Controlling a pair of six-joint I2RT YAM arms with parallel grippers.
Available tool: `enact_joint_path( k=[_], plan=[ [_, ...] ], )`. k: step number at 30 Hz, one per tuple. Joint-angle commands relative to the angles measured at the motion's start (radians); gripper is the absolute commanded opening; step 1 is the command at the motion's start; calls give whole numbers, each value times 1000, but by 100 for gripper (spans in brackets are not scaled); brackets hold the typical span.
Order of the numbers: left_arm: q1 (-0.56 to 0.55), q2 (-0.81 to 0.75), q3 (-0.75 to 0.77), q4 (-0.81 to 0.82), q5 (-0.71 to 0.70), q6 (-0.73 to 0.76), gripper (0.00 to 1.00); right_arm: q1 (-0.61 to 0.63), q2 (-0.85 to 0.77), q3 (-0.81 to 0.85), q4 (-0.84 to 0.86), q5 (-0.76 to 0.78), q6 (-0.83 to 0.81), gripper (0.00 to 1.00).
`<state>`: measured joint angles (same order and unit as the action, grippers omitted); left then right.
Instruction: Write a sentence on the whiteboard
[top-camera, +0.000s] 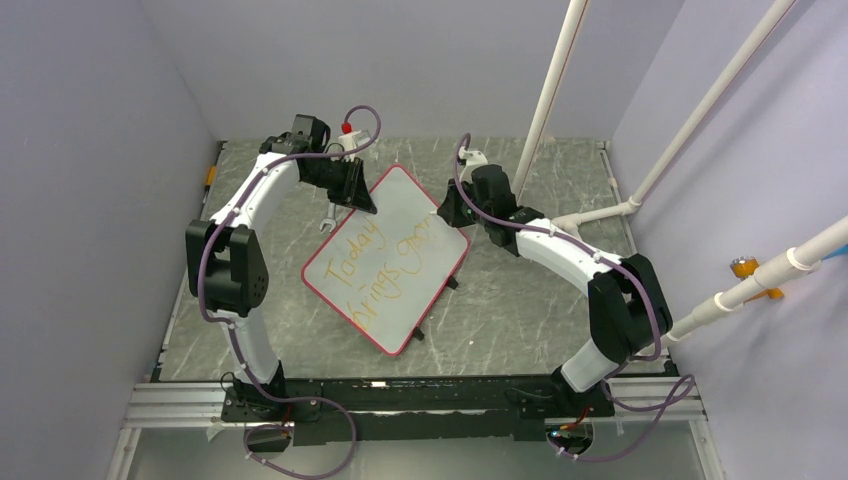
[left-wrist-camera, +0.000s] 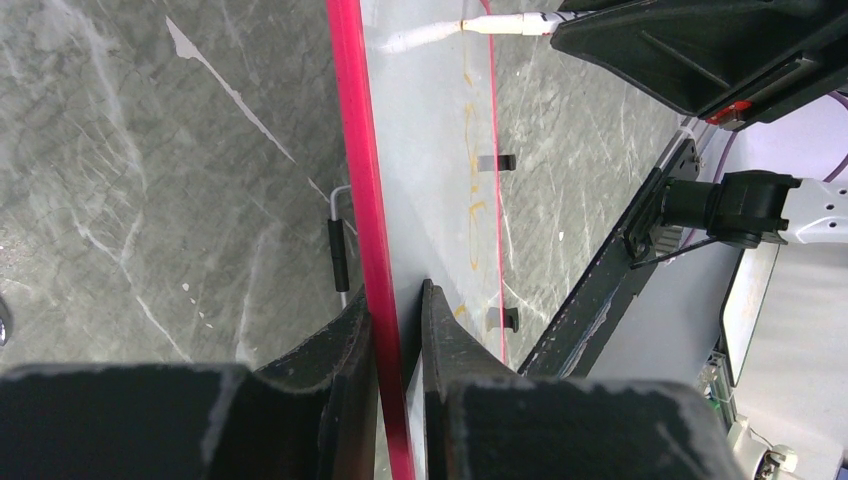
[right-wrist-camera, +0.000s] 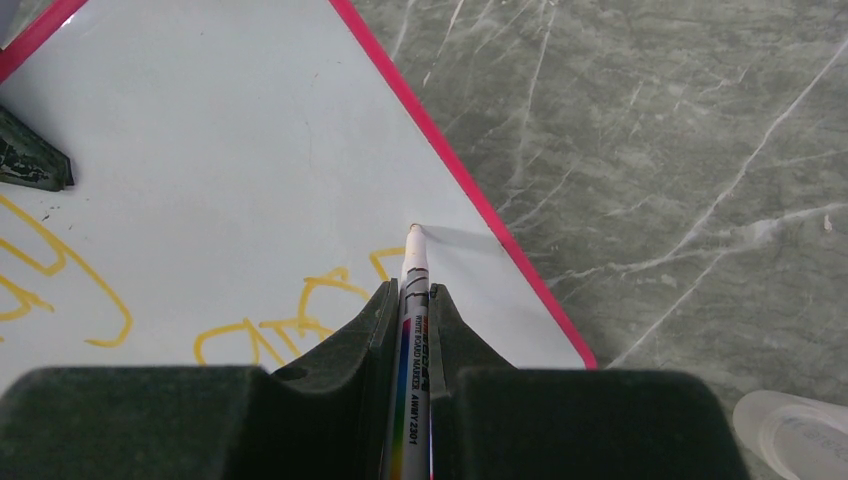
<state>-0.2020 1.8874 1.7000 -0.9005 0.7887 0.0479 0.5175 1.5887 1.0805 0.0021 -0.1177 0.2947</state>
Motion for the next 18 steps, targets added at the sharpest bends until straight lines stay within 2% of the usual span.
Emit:
enact_joint_path(
  k=[1, 18],
  plan=[
    [-10, -25, 27, 29, -32, 67, 0, -1, 9, 36, 30, -45, -18, 0],
    [-10, -28, 26, 32, -40, 65, 0, 14, 2, -19, 12, -117, -11, 0]
  ],
)
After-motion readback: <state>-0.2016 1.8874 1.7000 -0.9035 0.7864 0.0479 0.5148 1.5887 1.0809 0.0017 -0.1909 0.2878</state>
